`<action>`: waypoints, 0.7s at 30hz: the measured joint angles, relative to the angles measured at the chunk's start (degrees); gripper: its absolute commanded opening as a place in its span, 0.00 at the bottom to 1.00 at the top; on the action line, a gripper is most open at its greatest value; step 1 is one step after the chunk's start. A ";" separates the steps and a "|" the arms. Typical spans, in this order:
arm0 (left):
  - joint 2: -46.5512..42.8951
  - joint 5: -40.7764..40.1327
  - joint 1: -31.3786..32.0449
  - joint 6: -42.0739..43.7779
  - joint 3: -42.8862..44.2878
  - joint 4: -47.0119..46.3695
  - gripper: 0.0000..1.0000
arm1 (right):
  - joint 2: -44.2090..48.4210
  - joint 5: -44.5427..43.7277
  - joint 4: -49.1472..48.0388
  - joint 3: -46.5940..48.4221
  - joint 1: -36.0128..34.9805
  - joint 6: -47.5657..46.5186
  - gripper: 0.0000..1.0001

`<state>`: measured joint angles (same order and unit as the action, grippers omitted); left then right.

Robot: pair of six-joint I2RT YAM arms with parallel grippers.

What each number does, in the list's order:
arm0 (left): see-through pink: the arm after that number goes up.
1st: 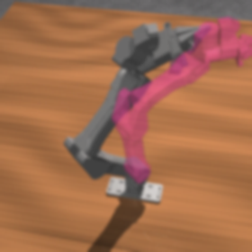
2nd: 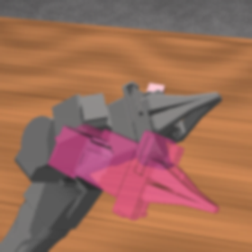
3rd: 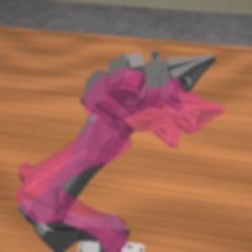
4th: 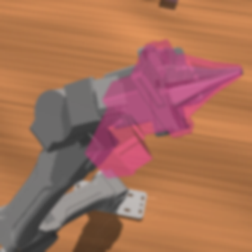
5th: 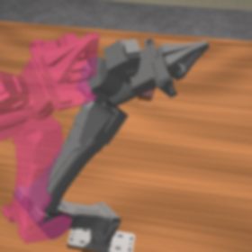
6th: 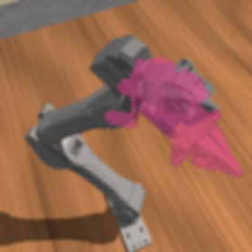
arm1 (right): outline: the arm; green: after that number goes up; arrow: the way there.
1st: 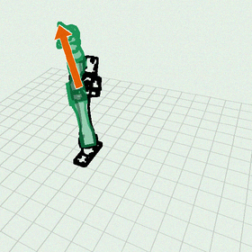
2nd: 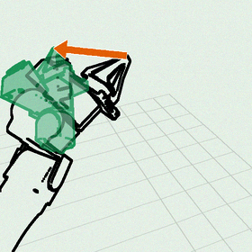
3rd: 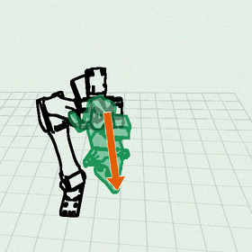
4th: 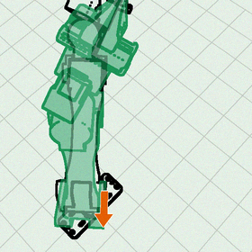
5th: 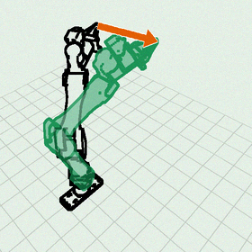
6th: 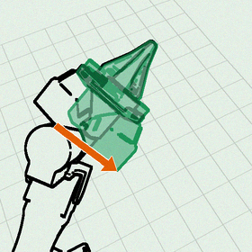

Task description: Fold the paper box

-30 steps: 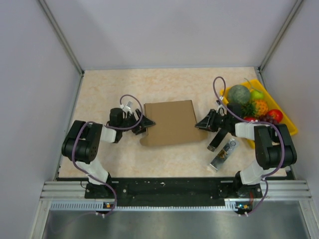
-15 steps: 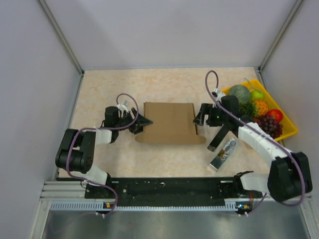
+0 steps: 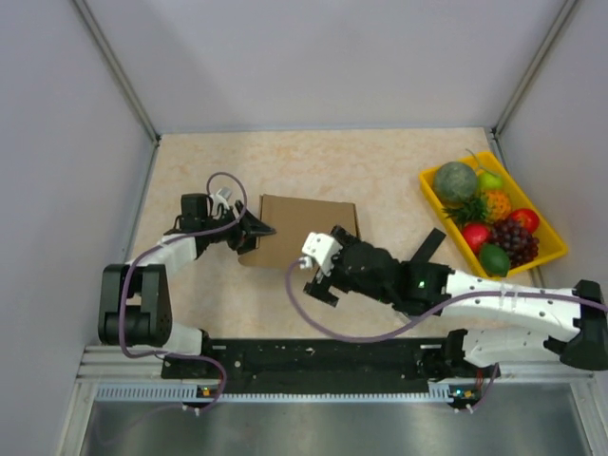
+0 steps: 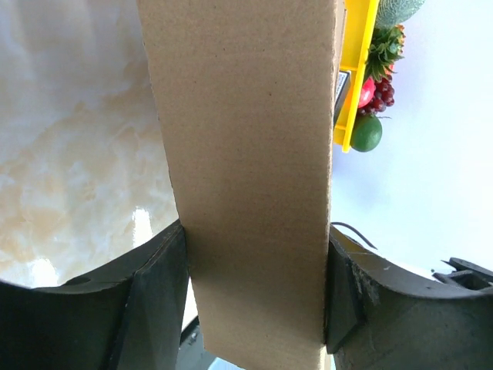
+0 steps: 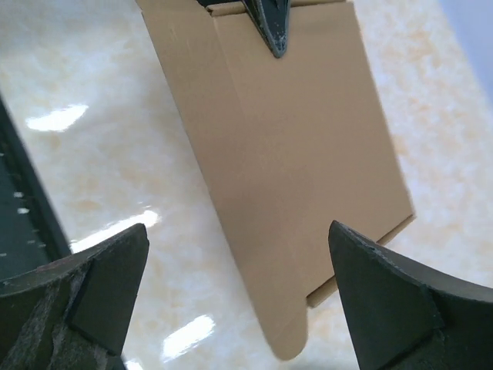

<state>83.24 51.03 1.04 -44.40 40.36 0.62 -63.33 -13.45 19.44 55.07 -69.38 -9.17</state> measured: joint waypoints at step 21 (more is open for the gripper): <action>-6.58 7.63 -3.10 -6.99 -2.75 5.51 0.59 | -30.64 -40.81 -37.22 -3.08 -14.12 -39.08 0.91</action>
<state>76.66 58.65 -2.07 -51.40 37.60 6.13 -93.97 -54.26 -17.78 51.99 -83.50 -48.25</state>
